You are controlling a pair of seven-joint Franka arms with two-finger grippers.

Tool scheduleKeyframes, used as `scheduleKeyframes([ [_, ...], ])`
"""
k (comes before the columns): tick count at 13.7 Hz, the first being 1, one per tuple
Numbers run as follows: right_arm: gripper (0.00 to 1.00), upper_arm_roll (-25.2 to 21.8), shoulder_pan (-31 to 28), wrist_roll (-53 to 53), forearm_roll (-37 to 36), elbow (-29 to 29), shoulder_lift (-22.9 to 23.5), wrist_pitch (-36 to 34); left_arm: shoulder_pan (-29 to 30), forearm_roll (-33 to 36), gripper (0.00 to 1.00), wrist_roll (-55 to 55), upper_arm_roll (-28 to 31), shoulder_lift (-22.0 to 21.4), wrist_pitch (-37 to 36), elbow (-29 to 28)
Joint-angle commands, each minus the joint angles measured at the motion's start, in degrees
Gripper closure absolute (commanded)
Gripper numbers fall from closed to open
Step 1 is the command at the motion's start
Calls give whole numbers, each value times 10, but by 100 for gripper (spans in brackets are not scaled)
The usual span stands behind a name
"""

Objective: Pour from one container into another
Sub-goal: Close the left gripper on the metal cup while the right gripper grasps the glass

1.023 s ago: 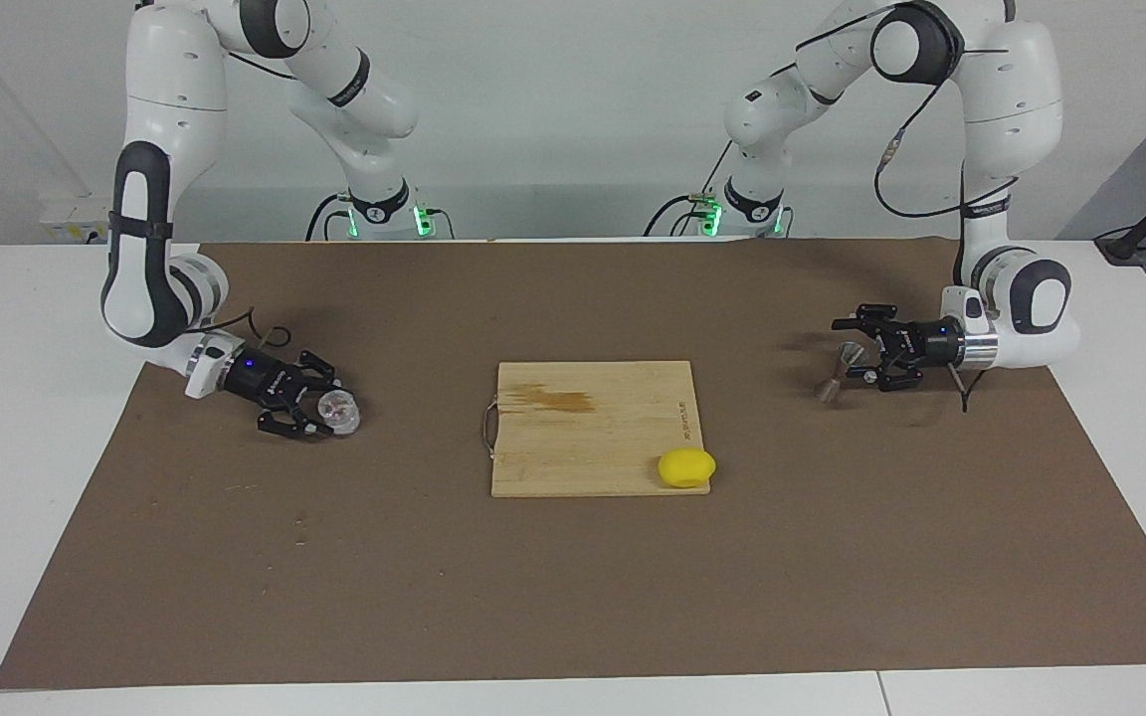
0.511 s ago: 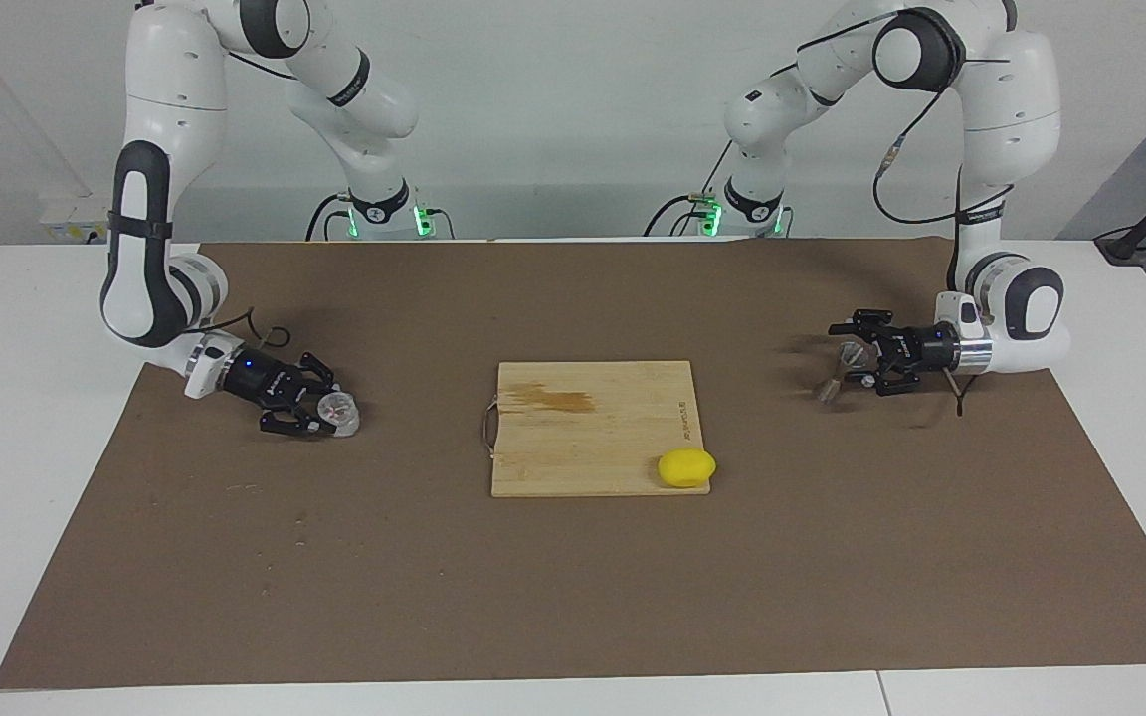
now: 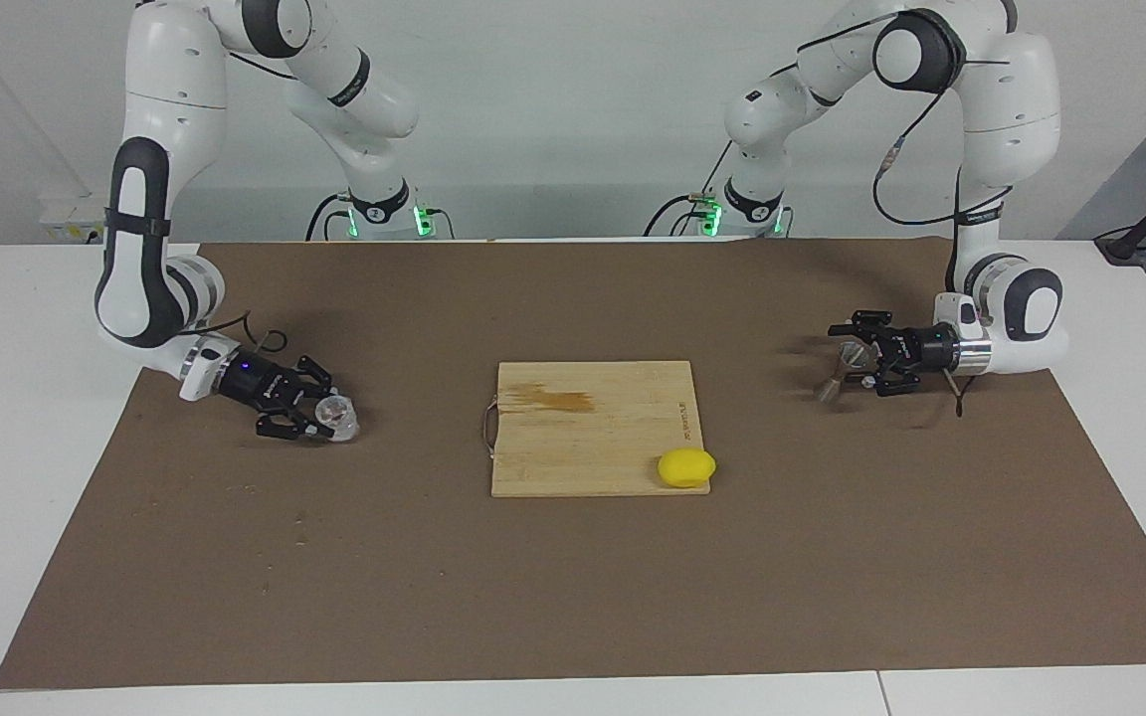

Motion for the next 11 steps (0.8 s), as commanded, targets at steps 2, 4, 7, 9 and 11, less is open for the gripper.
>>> scheduleKeyframes([
  [2,100,1,22,69,4,2,-49,5,0,-14,0,13,4,3,-18,-1],
  [4,100,1,31,97,-1,2,-68,5,1,-14,0,13,4,3,-18,0],
  [7,100,2,45,122,-5,2,-93,3,2,-13,2,13,4,3,-19,0],
  [9,100,2,56,134,-5,2,-106,-2,1,-13,7,13,4,3,-19,-1],
  [11,100,2,69,139,-5,2,-115,-2,0,-13,12,13,4,3,-18,-1],
])
